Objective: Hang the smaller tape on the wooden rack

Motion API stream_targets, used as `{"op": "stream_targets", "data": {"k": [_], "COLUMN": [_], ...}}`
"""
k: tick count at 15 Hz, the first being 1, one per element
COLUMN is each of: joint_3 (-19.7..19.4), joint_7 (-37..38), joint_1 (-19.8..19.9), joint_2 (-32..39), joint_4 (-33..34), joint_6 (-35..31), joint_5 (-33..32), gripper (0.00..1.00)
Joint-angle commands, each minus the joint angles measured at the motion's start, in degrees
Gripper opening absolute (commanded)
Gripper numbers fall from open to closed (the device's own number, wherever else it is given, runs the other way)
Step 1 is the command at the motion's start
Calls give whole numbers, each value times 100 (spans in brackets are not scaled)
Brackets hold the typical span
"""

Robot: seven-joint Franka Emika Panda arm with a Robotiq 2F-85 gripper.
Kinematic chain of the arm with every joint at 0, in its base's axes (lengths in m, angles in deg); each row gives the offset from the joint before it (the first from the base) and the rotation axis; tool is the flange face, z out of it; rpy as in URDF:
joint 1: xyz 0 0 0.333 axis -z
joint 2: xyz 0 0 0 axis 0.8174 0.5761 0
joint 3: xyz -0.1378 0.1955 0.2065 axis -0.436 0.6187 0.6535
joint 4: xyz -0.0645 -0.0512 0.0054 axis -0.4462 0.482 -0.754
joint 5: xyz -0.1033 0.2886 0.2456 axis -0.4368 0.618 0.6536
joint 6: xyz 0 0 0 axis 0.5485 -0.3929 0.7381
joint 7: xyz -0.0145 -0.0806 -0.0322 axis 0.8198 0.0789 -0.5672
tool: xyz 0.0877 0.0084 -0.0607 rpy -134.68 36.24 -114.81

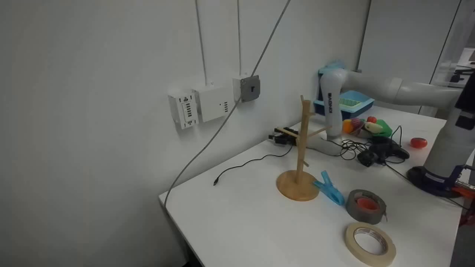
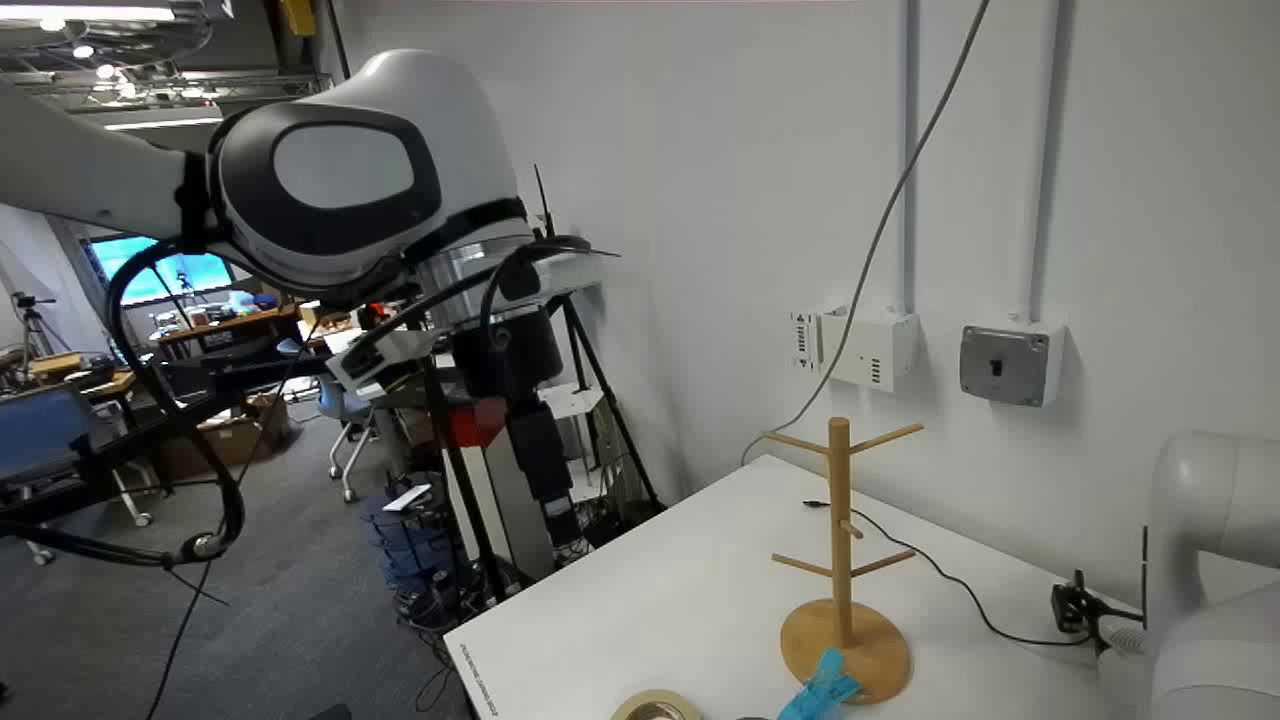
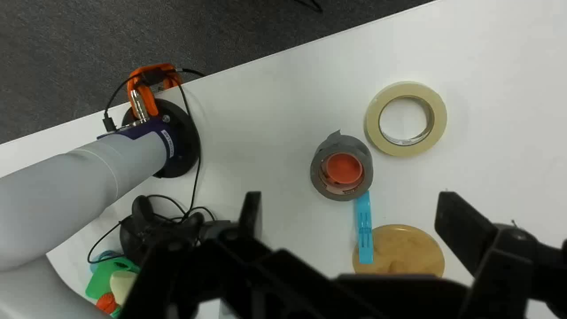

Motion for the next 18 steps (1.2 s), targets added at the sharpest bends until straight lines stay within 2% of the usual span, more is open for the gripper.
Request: {"op": "stream_targets", "data": {"k": [1,14,18], "joint_3": [-98,-98,-195], "joint_7": [31,31,-165], "joint_1": [-108,-108,-202], "joint_2": [7,7,138], "joint_4": [10,10,-9], "joint_6": [21,21,-7], "joint_5": [-41,-41,158], "gripper": [100,100,100]}}
